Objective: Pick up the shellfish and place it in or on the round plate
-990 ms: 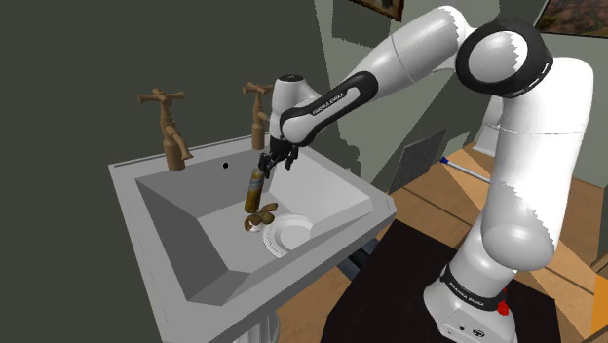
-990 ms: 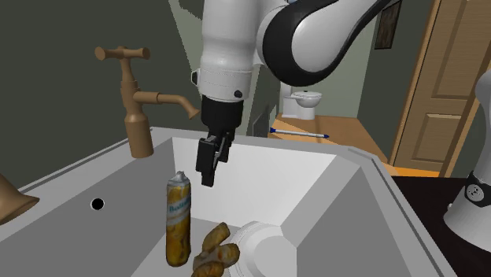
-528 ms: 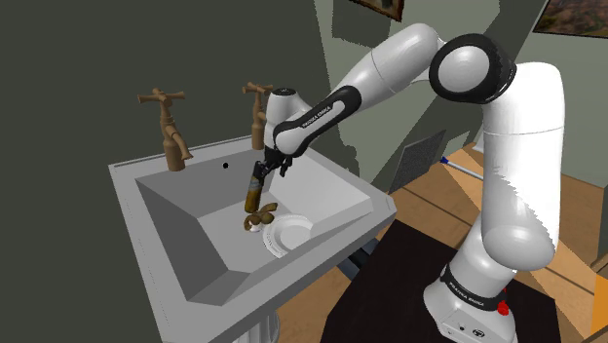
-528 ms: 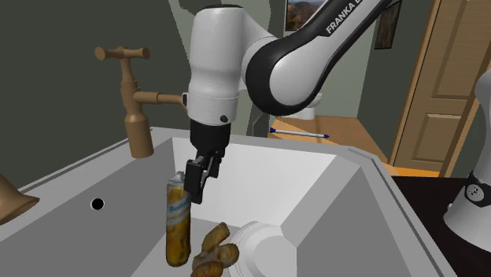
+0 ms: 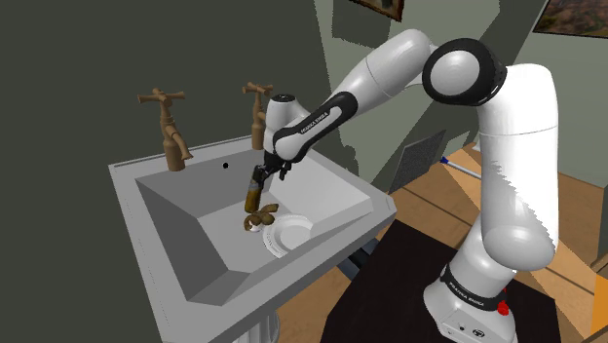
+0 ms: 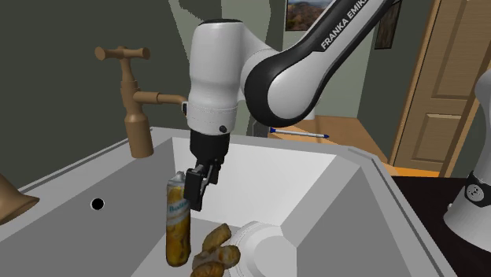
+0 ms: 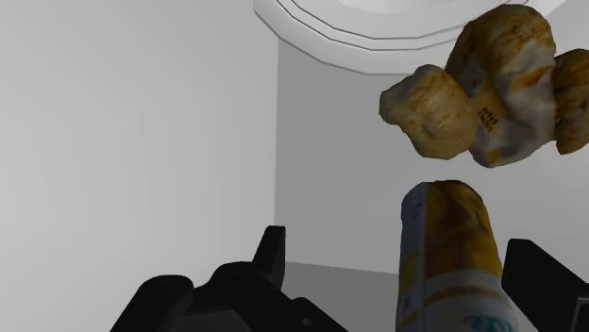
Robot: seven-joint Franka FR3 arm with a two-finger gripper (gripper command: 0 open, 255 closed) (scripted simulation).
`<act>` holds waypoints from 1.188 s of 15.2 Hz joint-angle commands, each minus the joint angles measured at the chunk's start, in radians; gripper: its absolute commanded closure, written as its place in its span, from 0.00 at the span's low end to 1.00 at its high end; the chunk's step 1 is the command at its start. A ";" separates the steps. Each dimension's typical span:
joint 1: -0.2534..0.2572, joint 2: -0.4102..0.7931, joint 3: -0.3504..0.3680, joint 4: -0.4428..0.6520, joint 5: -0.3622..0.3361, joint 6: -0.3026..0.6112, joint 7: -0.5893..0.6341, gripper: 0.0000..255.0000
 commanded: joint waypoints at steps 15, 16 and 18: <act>0.206 0.017 -0.164 -0.002 -0.065 -0.044 0.569 0.00; 0.121 -0.001 -0.097 -0.014 -0.041 -0.023 0.194 0.00; 0.184 0.010 -0.139 -0.016 -0.087 -0.042 0.521 0.00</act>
